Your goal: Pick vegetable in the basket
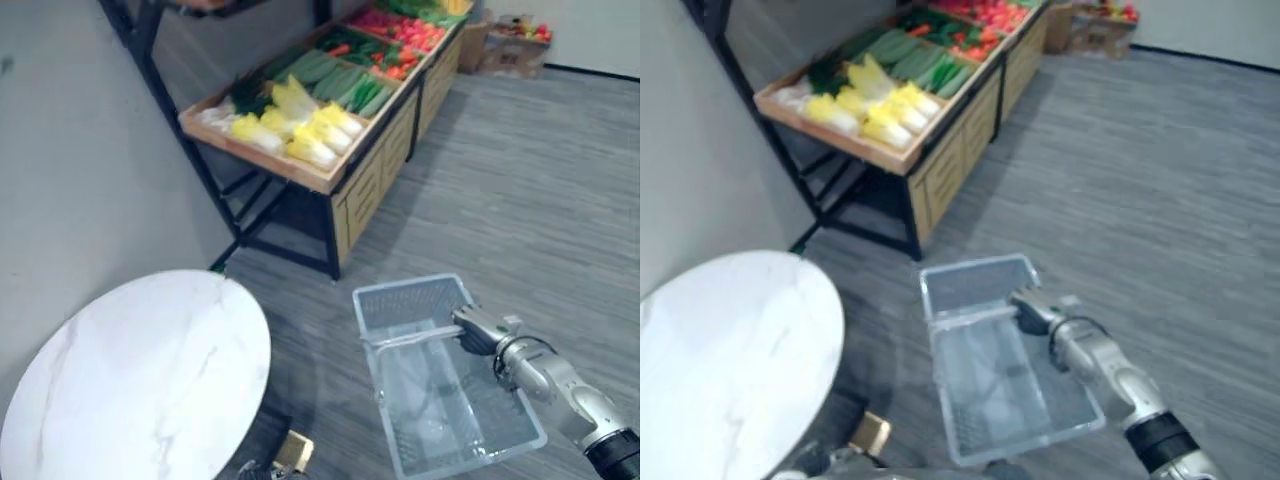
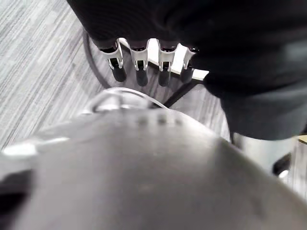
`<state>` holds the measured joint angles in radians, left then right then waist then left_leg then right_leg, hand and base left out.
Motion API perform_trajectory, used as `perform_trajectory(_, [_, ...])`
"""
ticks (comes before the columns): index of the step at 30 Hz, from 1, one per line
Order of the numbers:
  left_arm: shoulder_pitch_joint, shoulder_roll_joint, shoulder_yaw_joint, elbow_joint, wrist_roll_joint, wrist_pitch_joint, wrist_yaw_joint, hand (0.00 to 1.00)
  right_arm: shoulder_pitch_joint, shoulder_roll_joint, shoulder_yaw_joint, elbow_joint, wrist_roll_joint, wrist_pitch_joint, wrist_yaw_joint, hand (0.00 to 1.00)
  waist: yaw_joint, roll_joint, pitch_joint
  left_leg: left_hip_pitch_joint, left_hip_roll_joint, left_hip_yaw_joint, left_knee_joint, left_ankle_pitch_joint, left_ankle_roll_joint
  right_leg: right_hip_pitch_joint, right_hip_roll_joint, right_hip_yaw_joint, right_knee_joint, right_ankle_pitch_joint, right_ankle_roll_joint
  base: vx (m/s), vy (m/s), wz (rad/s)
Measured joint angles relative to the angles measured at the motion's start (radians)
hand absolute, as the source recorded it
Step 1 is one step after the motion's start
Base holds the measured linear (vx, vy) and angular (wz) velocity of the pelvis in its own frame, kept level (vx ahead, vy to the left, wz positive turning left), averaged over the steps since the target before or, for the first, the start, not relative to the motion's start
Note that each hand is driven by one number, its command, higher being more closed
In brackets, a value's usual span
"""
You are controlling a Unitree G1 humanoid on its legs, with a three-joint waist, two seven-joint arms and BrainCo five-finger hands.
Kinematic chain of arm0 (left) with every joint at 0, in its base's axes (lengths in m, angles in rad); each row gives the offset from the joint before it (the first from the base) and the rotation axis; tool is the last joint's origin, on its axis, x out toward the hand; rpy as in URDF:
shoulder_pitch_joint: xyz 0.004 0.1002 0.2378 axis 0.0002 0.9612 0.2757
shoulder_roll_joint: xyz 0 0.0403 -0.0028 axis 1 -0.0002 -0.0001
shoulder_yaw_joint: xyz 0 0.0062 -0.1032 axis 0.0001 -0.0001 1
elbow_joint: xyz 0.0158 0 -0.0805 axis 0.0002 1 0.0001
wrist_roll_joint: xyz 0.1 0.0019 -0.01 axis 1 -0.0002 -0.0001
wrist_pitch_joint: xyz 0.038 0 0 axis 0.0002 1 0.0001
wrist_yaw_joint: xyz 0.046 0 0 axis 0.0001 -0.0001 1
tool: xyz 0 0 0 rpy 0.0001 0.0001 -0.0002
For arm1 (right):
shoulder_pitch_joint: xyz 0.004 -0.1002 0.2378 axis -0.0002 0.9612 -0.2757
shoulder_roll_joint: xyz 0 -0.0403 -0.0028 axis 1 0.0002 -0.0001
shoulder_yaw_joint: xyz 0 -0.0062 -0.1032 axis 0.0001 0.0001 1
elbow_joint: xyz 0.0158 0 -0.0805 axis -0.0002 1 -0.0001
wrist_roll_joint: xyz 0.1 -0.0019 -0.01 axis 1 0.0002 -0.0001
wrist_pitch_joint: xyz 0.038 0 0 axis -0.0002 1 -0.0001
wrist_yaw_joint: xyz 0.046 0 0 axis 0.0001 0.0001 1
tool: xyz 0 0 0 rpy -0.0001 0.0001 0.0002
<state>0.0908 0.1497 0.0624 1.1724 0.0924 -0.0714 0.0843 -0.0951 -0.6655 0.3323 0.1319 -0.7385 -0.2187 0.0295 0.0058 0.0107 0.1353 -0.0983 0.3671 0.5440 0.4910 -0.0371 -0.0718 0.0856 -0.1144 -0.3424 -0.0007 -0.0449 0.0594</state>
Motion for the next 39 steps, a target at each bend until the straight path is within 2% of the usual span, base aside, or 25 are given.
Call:
perform_trajectory(1, [0.007,-0.004,0.004,0.0,0.0,-0.005,0.001,0.0,-0.007,0.002,0.005,0.0,0.001,0.0,-0.001,1.0,0.001,0.001,0.0,-0.005,-0.04,-0.09,-0.008,-0.029,-0.009,-0.008,-0.002,0.024,0.0,0.002,-0.001,-0.06,0.015,-1.36])
perform_trajectory(2, [0.027,-0.012,0.017,-0.002,0.0,-0.011,0.004,0.0,-0.017,0.008,0.014,0.0,0.004,-0.003,-0.003,1.0,0.003,0.002,0.0,-0.002,-0.105,-0.229,-0.06,-0.069,-0.027,-0.028,0.002,0.079,0.002,0.008,-0.004,-0.03,0.039,-1.11])
perform_trajectory(4, [0.042,-0.023,0.025,-0.002,-0.001,-0.014,0.009,0.0,-0.023,0.009,0.032,0.0,0.022,-0.005,-0.016,1.0,0.006,0.007,0.002,0.008,-0.168,-0.372,-0.178,-0.08,-0.043,-0.058,0.026,0.147,0.005,0.021,-0.009,0.01,0.102,-1.24])
perform_trajectory(5, [0.041,-0.025,0.028,-0.004,0.0,-0.014,0.008,0.0,-0.023,0.01,0.036,0.001,0.024,-0.005,-0.017,1.0,0.015,0.013,0.008,0.016,-0.188,-0.448,-0.254,-0.075,-0.043,-0.077,0.046,0.191,0.014,0.025,-0.01,0.03,0.148,-1.14])
perform_trajectory(7, [0.042,-0.023,0.032,-0.012,0.001,-0.015,0.007,0.0,-0.023,0.016,0.039,0.01,0.024,-0.005,-0.017,1.0,0.02,0.017,0.012,0.046,-0.202,-0.506,-0.318,-0.089,-0.055,-0.108,0.056,0.245,0.019,0.038,0.01,0.05,0.15,-0.88])
perform_trajectory(8, [0.039,-0.017,0.031,-0.022,0.001,-0.018,0.007,0.0,-0.023,0.017,0.041,0.013,0.027,-0.006,-0.017,1.0,0.018,-0.007,0.025,0.045,-0.222,-0.489,-0.324,-0.09,-0.053,-0.108,0.036,0.262,-0.001,0.056,0.033,0.05,0.176,-0.58])
perform_trajectory(10, [0.037,-0.004,0.03,-0.023,0.002,-0.026,0.007,0.0,-0.021,0.017,0.04,0.031,0.032,-0.013,-0.017,1.0,0.019,-0.022,0.027,0.048,-0.247,-0.46,-0.323,-0.098,-0.039,-0.105,0.009,0.279,-0.026,0.081,0.047,0.02,0.196,-0.25])
perform_trajectory(14, [0.036,-0.003,0.001,-0.028,0.041,-0.031,-0.004,0.0,0.033,0.021,0.015,0.033,0.044,-0.022,-0.016,1.0,0.017,-0.011,0.022,0.073,-0.298,-0.443,-0.356,-0.095,-0.019,-0.101,-0.031,0.297,-0.034,0.088,0.057,0.03,0.12,-0.06])
perform_trajectory(19, [0.036,0.007,-0.023,-0.028,0.047,-0.035,-0.007,0.0,0.08,0.049,-0.002,0.032,0.051,-0.035,-0.013,1.0,0.022,-0.019,0.015,0.095,-0.309,-0.384,-0.395,-0.096,-0.005,-0.136,-0.034,0.357,-0.028,0.094,0.066,0.01,0.041,-0.38])
perform_trajectory(22, [0.035,0.012,-0.036,-0.026,0.065,-0.034,-0.007,0.0,0.102,0.056,-0.028,0.032,0.051,-0.033,-0.01,1.0,0.013,-0.022,0.012,0.104,-0.316,-0.362,-0.4,-0.103,0.007,-0.17,-0.032,0.378,0.021,0.081,0.077,0.01,0.032,-0.28])
perform_trajectory(23, [0.031,0.016,-0.04,-0.025,0.08,-0.034,-0.005,0.0,0.109,0.06,-0.046,0.032,0.05,-0.031,-0.008,1.0,0.003,-0.026,0.014,0.106,-0.322,-0.363,-0.401,-0.108,0.015,-0.203,-0.036,0.381,0.096,0.051,0.083,0.0,0.031,-0.17])
perform_trajectory(25, [0.031,0.016,-0.064,-0.019,0.081,-0.033,0.001,0.0,0.113,0.07,-0.068,0.032,0.049,-0.013,-0.002,1.0,0.0,-0.018,0.018,0.137,-0.319,-0.362,-0.421,-0.123,0.03,-0.294,-0.026,0.378,0.296,0.04,0.086,-0.03,0.023,-0.25])
perform_trajectory(26, [0.031,0.026,-0.078,-0.019,0.087,-0.033,0.004,0.0,0.113,0.085,-0.085,0.031,0.047,-0.006,-0.004,1.0,-0.006,-0.028,0.028,0.168,-0.322,-0.357,-0.43,-0.13,0.042,-0.356,-0.029,0.37,0.464,0.044,0.071,-0.07,0.01,-0.2])
perform_trajectory(28, [0.025,0.044,-0.107,-0.017,0.088,-0.032,0.01,0.0,0.113,0.104,-0.099,0.031,0.047,-0.002,-0.006,1.0,-0.014,-0.037,0.046,0.239,-0.324,-0.344,-0.446,-0.142,0.063,-0.403,-0.053,0.329,0.619,0.079,0.014,-0.05,0.035,-0.17])
perform_trajectory(29, [0.023,0.048,-0.119,-0.017,0.091,-0.031,0.011,0.0,0.113,0.119,-0.099,0.029,0.047,-0.002,-0.01,1.0,-0.026,-0.043,0.048,0.257,-0.323,-0.338,-0.449,-0.147,0.071,-0.413,-0.073,0.285,0.647,0.061,-0.004,0.01,0.054,-0.14])
perform_trajectory(30, [0.019,0.05,-0.126,-0.017,0.092,-0.029,0.013,0.0,0.113,0.127,-0.099,0.027,0.047,-0.004,-0.016,1.0,-0.031,-0.049,0.049,0.259,-0.322,-0.335,-0.451,-0.149,0.074,-0.416,-0.076,0.262,0.627,0.05,-0.009,0.05,0.052,-0.08])
perform_trajectory(31, [0.005,0.06,-0.138,-0.018,0.111,-0.027,0.018,0.0,0.113,0.142,-0.099,0.026,0.047,-0.009,-0.027,1.0,-0.035,-0.053,0.051,0.257,-0.313,-0.335,-0.456,-0.149,0.073,-0.416,-0.071,0.224,0.534,0.047,-0.007,0.12,0.017,-0.07])
perform_trajectory(33, [-0.029,0.063,-0.146,-0.019,0.12,-0.025,0.019,0.0,0.113,0.152,-0.1,0.026,0.051,-0.013,-0.029,1.0,-0.036,-0.05,0.053,0.239,-0.298,-0.334,-0.457,-0.155,0.064,-0.413,-0.041,0.209,0.316,0.066,0.016,0.24,-0.036,-0.05])
perform_trajectory(34, [-0.062,0.062,-0.153,-0.024,0.126,-0.025,0.023,0.0,0.113,0.153,-0.1,0.026,0.051,-0.013,-0.03,1.0,-0.036,-0.053,0.053,0.233,-0.299,-0.334,-0.461,-0.164,0.047,-0.404,-0.034,0.219,0.109,0.104,0.053,0.29,-0.074,0.02])
perform_trajectory(37, [-0.1,0.059,-0.167,-0.044,0.128,-0.028,0.029,0.0,0.111,0.157,-0.102,0.024,0.05,-0.01,-0.035,1.0,-0.04,-0.063,0.05,0.262,-0.303,-0.339,-0.449,-0.187,0.001,-0.39,-0.045,0.227,0.016,0.117,0.053,0.34,-0.12,0.2])
perform_trajectory(38, [-0.108,0.056,-0.169,-0.07,0.127,-0.029,0.036,0.0,0.111,0.155,-0.105,0.022,0.049,-0.009,-0.036,1.0,-0.056,-0.054,0.048,0.284,-0.286,-0.359,-0.441,-0.215,-0.025,-0.381,-0.039,0.211,0.058,0.175,0.003,0.58,-0.276,0.56])
perform_trajectory(39, [-0.107,0.045,-0.172,-0.088,0.127,-0.036,0.043,0.0,0.114,0.157,-0.114,0.023,0.049,-0.002,-0.044,1.0,-0.064,-0.009,0.037,0.277,-0.241,-0.387,-0.404,-0.235,-0.044,-0.397,-0.014,0.176,0.125,0.18,-0.011,0.59,-0.287,0.44])
